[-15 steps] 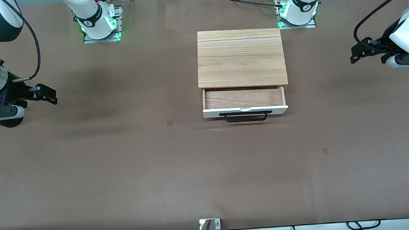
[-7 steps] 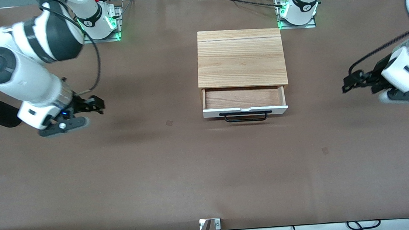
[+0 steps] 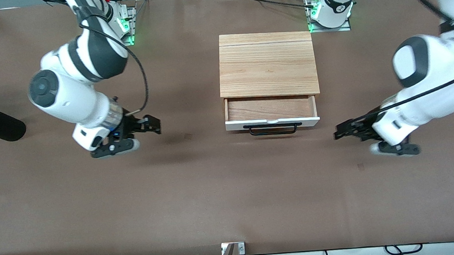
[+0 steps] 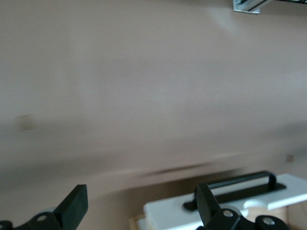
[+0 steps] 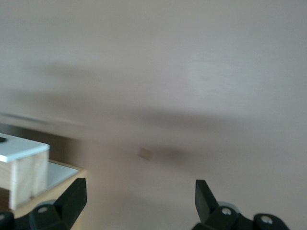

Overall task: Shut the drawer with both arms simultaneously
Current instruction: 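Move both grippers toward the open drawer's white front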

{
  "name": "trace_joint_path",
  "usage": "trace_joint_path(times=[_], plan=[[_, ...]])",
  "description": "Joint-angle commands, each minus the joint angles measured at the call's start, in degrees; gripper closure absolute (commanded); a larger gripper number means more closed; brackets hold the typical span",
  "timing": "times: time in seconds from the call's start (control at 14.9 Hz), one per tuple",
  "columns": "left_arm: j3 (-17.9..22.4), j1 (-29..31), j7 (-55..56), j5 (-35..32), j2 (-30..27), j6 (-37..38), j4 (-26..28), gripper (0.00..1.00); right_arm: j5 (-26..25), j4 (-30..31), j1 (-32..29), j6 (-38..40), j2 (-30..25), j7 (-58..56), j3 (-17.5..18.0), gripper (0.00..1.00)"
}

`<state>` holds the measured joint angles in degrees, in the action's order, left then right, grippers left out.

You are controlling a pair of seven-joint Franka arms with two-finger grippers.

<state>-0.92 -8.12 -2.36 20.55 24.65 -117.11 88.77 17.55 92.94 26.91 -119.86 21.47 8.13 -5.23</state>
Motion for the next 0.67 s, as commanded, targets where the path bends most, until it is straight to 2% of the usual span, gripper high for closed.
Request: trace_joint_path(times=[0.0,0.13,0.27,0.4,0.61], plan=[[0.0,-3.2,0.7,3.1,2.8,-6.1,0.6,0.0,2.4,-1.3,4.9,-7.3,4.6,1.7,-0.4,0.0],[-0.3,-5.6,0.8,3.9,3.4,-14.1,5.3,0.0,4.9,-1.5,7.2,-12.2,8.0,1.7,-0.3,0.0],[-0.4,-7.1,0.7,7.2,3.2,-19.5,10.0,0.0,13.3,-5.3,7.5,-14.5,11.8,2.1,-0.3,0.0],[-2.8,-6.3,0.7,9.8,2.6,-19.8,12.4,0.0,19.7,-8.7,7.9,-14.6,14.3,2.2,-0.3,0.0],[-2.9,-6.1,0.1,11.9,0.7,-17.9,16.1,0.0,20.9,-8.9,9.5,-14.6,14.9,5.0,-0.3,0.0]])
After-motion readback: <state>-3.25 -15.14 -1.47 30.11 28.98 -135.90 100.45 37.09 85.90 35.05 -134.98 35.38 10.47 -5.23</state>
